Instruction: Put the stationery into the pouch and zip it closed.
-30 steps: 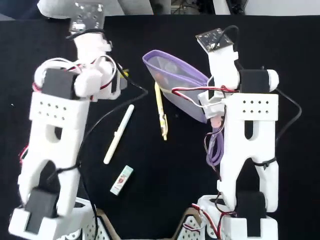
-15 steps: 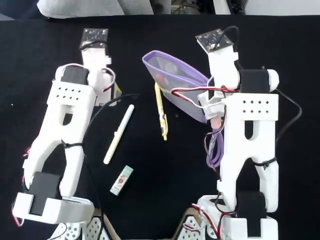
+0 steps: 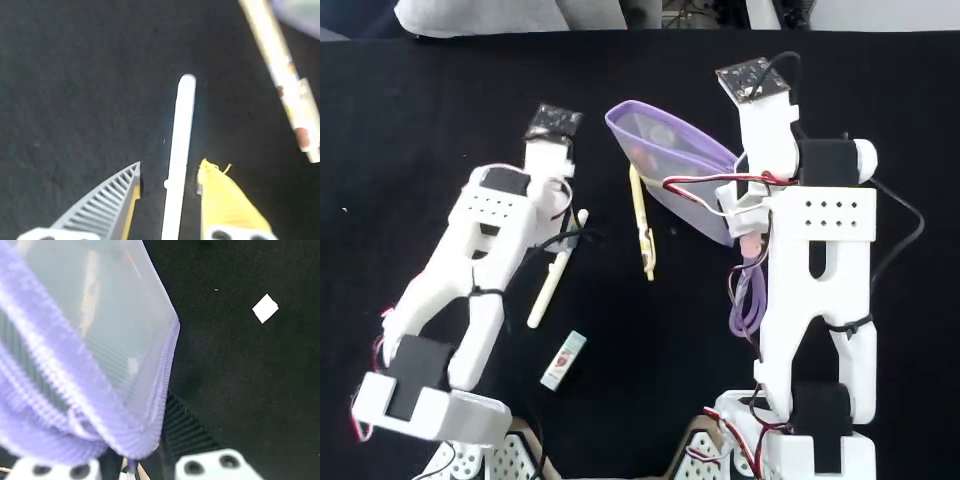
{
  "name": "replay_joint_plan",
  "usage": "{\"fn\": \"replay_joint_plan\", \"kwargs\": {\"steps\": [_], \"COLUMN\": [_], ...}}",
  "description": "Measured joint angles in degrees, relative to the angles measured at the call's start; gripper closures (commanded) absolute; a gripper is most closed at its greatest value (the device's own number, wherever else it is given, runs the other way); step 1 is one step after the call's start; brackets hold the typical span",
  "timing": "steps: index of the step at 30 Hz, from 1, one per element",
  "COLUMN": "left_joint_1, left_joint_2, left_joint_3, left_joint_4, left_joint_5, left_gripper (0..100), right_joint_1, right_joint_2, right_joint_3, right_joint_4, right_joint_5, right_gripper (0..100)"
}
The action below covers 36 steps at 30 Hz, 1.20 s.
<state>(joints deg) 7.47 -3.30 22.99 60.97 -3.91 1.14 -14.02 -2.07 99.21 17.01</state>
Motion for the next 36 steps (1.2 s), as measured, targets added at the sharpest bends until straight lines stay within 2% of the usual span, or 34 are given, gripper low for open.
{"fn": "replay_joint_plan", "kwargs": {"steps": [6,30,36], "left_joint_1": [0.00,1.49,2.55], "left_joint_2": [5.36,12.48,14.15], "left_joint_3": [0.18,0.00,-1.14], "left_joint_4": [-2.29,-5.36,-5.27], "left_joint_5": [-4.31,-4.92,-7.91], "left_gripper": [81,81,95], "right_joint_1": [0.00,0.00,0.00], "right_joint_2": [0.00,0.00,0.00], "right_joint_3": [0.00,0.18,0.18], "right_joint_4": [0.00,0.00,0.00], "right_joint_5": [0.00,0.00,0.00], "right_gripper": [98.7,98.7,98.7]}}
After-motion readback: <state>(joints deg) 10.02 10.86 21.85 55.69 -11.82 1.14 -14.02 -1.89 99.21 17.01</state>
